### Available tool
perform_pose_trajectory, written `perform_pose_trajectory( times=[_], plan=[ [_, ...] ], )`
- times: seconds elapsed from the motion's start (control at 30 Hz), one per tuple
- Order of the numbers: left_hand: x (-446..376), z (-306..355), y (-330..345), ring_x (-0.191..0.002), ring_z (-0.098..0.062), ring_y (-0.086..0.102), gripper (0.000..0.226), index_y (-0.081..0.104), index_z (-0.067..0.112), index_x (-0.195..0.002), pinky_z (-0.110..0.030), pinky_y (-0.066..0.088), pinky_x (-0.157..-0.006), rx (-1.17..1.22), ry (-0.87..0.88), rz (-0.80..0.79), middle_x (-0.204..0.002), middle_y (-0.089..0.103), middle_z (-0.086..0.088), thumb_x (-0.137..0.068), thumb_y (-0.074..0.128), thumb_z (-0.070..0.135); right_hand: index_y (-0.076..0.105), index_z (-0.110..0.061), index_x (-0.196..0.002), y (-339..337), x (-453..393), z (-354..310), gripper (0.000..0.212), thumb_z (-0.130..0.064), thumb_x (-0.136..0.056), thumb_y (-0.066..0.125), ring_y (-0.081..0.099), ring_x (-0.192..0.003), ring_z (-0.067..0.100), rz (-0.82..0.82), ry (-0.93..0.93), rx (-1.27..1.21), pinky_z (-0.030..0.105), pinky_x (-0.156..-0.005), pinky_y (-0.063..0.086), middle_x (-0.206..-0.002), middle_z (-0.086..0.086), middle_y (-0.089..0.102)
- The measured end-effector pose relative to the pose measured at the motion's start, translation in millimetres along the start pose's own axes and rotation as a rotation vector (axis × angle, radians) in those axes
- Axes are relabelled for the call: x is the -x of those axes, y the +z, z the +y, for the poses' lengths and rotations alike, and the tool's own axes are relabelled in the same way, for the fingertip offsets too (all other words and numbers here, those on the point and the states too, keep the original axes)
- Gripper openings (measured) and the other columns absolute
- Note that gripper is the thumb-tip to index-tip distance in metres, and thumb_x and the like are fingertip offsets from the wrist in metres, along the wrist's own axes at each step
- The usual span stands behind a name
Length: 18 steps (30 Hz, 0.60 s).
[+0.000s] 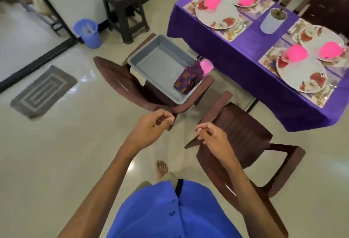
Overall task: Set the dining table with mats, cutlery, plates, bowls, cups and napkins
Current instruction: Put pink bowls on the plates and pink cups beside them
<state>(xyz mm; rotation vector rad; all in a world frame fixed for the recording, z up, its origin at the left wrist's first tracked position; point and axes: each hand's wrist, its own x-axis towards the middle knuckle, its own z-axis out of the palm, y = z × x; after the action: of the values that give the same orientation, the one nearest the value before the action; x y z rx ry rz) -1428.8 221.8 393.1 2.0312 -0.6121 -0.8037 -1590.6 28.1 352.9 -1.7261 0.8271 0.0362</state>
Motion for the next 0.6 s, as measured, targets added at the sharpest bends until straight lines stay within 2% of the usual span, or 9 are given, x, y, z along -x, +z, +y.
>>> perform_pose_trajectory(
  times=[0.1, 0.17, 0.3, 0.47, 0.53, 0.6],
  plan=[
    [-52.1, 7.4, -33.8, -0.090, 0.000, 0.071, 0.014, 0.074, 0.028, -0.108, -0.017, 0.055, -0.081, -0.048, 0.035, -0.046, -0.097, 0.076, 0.013, -0.101, 0.065, 0.036, 0.072, -0.014, -0.110, 0.7, -26.2, -19.3, 0.014, -0.016, -0.103, 0.060, 0.071, -0.084, 0.020, 0.058, 0.043, -0.042, 0.014, -0.056, 0.053, -0.099, 0.017, 0.072],
    [-91.3, 6.0, -54.7, -0.088, -0.005, 0.072, 0.013, 0.074, 0.028, -0.107, -0.022, 0.057, -0.081, -0.075, 0.033, -0.095, -0.095, 0.077, 0.010, -0.101, 0.066, 0.036, 0.072, -0.016, -0.111, 1.8, -45.8, -27.8, 0.015, -0.019, -0.104, 0.060, 0.072, -0.083, 0.018, 0.116, 0.080, -0.063, 0.017, -0.059, 0.055, -0.099, 0.015, 0.072],
    [-166.1, -10.8, -84.7, -0.087, -0.002, 0.074, 0.012, 0.074, 0.024, -0.106, -0.027, 0.058, -0.091, -0.113, 0.055, -0.159, -0.096, 0.078, 0.009, -0.101, 0.067, 0.032, 0.073, -0.028, -0.106, 5.8, -84.8, -39.0, 0.012, -0.027, -0.102, 0.062, 0.072, -0.089, 0.016, 0.229, 0.137, -0.083, 0.033, -0.080, 0.058, -0.092, -0.001, 0.075],
    [-236.1, -30.6, -110.9, -0.084, -0.009, 0.075, 0.009, 0.074, 0.024, -0.103, -0.028, 0.057, -0.091, -0.087, -0.023, -0.195, -0.094, 0.078, 0.003, -0.099, 0.069, 0.031, 0.073, -0.026, -0.107, 10.4, -127.2, -74.2, 0.014, -0.024, -0.103, 0.060, 0.073, -0.090, 0.013, 0.321, 0.207, -0.158, 0.030, -0.083, 0.057, -0.096, -0.004, 0.076],
    [-257.3, -35.3, -114.8, -0.083, -0.010, 0.075, 0.009, 0.073, 0.023, -0.106, -0.023, 0.056, -0.087, -0.027, -0.071, -0.180, -0.097, 0.078, 0.002, -0.099, 0.070, 0.027, 0.073, -0.025, -0.108, 8.5, -148.8, -87.2, 0.013, -0.026, -0.102, 0.061, 0.073, -0.090, 0.012, 0.306, 0.254, -0.157, 0.028, -0.082, 0.056, -0.097, -0.004, 0.076],
    [-276.1, -38.4, -115.4, -0.087, -0.010, 0.075, 0.012, 0.072, 0.025, -0.109, -0.024, 0.056, -0.089, 0.026, -0.117, -0.144, -0.099, 0.078, 0.004, -0.097, 0.070, 0.027, 0.073, -0.024, -0.109, 5.4, -173.9, -97.0, 0.013, -0.028, -0.100, 0.063, 0.073, -0.092, 0.012, 0.258, 0.287, -0.132, 0.027, -0.082, 0.056, -0.101, -0.004, 0.075]
  ],
)
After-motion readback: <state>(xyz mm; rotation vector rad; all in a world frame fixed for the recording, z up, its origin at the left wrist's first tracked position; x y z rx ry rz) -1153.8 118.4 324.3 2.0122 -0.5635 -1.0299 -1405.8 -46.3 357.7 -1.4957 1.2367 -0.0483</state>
